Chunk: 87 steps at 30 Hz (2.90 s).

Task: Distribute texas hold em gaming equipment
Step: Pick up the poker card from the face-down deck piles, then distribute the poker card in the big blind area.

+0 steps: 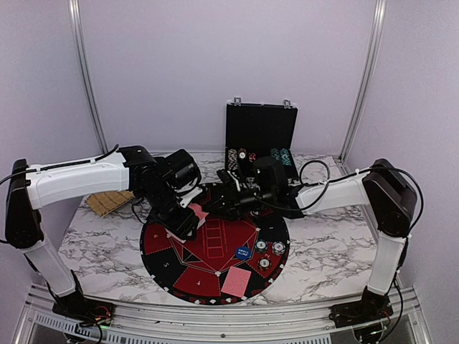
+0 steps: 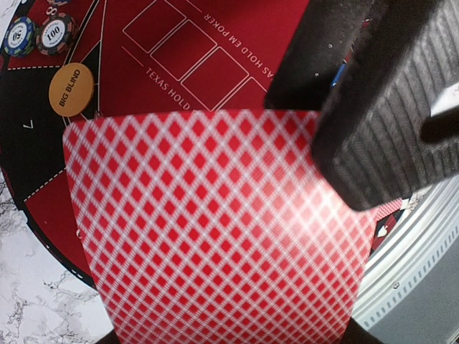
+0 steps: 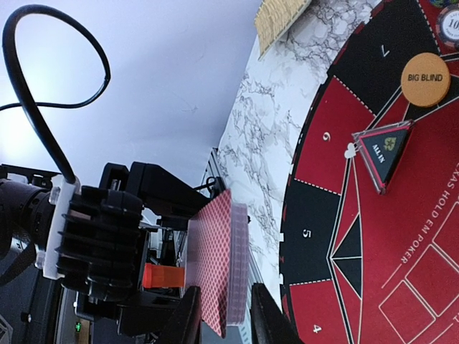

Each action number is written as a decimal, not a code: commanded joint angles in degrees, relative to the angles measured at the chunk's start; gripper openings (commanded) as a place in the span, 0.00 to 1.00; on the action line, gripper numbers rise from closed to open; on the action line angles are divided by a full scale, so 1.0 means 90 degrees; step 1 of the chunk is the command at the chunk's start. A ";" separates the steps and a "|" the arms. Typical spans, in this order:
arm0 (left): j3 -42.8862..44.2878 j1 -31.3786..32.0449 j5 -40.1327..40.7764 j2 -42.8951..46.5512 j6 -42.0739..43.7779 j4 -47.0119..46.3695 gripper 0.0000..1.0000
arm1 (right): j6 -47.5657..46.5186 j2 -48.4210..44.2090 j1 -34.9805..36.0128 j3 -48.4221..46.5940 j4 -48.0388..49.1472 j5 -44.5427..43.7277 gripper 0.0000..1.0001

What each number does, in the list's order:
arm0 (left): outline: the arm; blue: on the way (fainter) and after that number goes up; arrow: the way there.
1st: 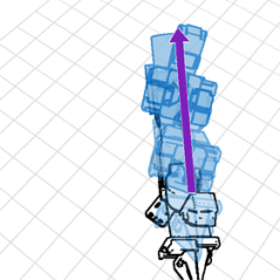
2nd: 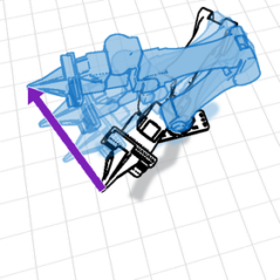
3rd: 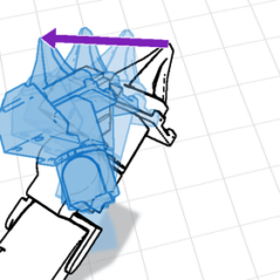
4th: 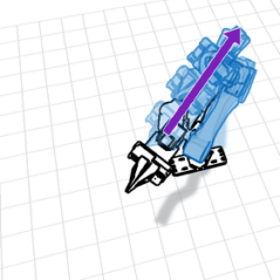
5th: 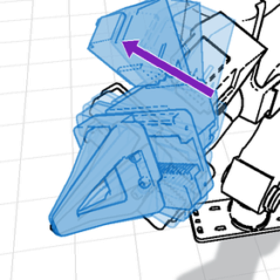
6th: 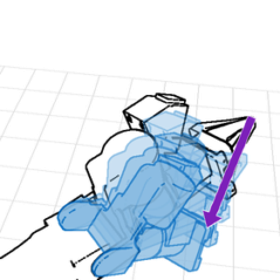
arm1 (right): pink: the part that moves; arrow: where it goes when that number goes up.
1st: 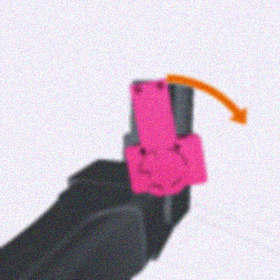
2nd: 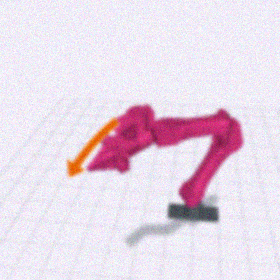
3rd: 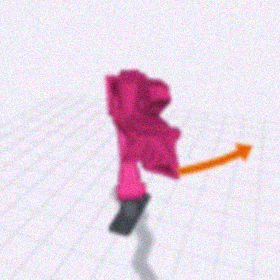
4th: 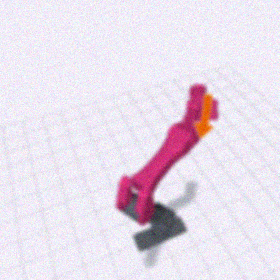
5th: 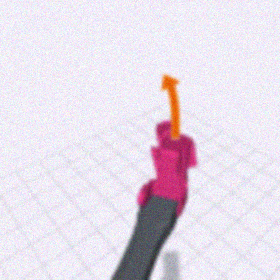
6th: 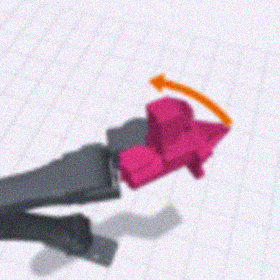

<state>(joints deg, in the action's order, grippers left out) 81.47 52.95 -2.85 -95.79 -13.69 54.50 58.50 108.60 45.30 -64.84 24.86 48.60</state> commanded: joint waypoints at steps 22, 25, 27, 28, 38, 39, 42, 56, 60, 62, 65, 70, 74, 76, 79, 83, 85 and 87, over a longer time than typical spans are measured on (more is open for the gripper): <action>0.0015 -0.0011 0.0053 0.0044 0.0033 -0.0011 0.42 | 0.0003 -0.0248 -0.0097 0.0034 0.0099 0.0108 0.00; 0.0010 -0.0016 0.0044 0.0039 0.0028 -0.0011 0.42 | 0.0014 -0.0295 -0.0159 0.0055 0.0103 0.0091 0.00; 0.0013 -0.0016 0.0043 0.0041 0.0029 -0.0011 0.42 | 0.0024 -0.0334 -0.0199 0.0080 0.0097 0.0079 0.00; 0.0010 -0.0029 0.0043 0.0040 0.0031 -0.0011 0.42 | 0.0028 -0.0353 -0.0219 0.0089 0.0097 0.0081 0.00; -0.0062 -0.0073 0.0053 0.0085 0.0026 -0.0011 0.42 | 0.0044 -0.0525 -0.0457 0.0132 0.0085 0.0108 0.00; -0.0065 -0.0073 0.0053 0.0086 0.0020 -0.0011 0.42 | 0.0038 -0.0537 -0.0473 0.0134 0.0074 0.0103 0.00; -0.0104 -0.0092 0.0053 0.0096 0.0013 -0.0020 0.42 | 0.0030 -0.0569 -0.0518 0.0134 0.0035 0.0117 0.00; -0.0223 -0.0170 0.0053 0.0134 0.0010 -0.0047 0.41 | 0.0003 -0.0780 -0.0757 0.0371 0.0029 0.0088 0.00; -0.0232 -0.0180 0.0044 0.0138 0.0010 -0.0067 0.41 | -0.0006 -0.0842 -0.0811 0.0430 0.0012 0.0078 0.00; -0.0247 -0.0193 0.0043 0.0136 0.0017 -0.0074 0.41 | -0.0006 -0.0886 -0.0838 0.0462 0.0003 0.0074 0.00; -0.0288 -0.0211 0.0034 0.0149 0.0021 -0.0089 0.41 | -0.0010 -0.0946 -0.0908 0.0537 -0.0005 0.0060 0.00; -0.0356 -0.0275 -0.0023 0.0198 0.0017 -0.0136 0.41 | -0.0055 -0.1017 -0.0998 0.0581 -0.0075 0.0034 0.00; -0.0438 -0.0347 -0.0054 0.0237 0.0024 -0.0192 0.41 | -0.0069 -0.1019 -0.1035 0.0552 -0.0096 0.0040 0.00; -0.0505 -0.0387 -0.0071 0.0262 0.0013 -0.0214 0.41 | -0.0088 -0.0990 -0.1058 0.0523 -0.0126 0.0028 0.00; -0.0570 -0.0501 -0.0092 0.0322 -0.0003 -0.0241 0.41 | -0.0133 -0.0857 -0.1111 0.0397 -0.0172 -0.0001 0.00; -0.0668 -0.0712 -0.0174 0.0465 -0.0024 -0.0236 0.41 | -0.0437 -0.0446 -0.1128 -0.0125 -0.0530 -0.0227 0.00; -0.0716 -0.0832 -0.0195 0.0571 -0.0036 -0.0235 0.41 | -0.0461 -0.0087 -0.1128 -0.0462 -0.0518 -0.0309 0.00; -0.0748 -0.0955 -0.0199 0.0651 -0.0069 -0.0230 0.41 | -0.0528 0.0276 -0.1127 -0.0820 -0.0593 -0.0453 0.00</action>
<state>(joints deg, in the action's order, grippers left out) 75.29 46.26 -3.73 -93.62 -13.87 52.90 56.27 105.84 35.53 -66.04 21.56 47.53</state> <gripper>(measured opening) 0.653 0.007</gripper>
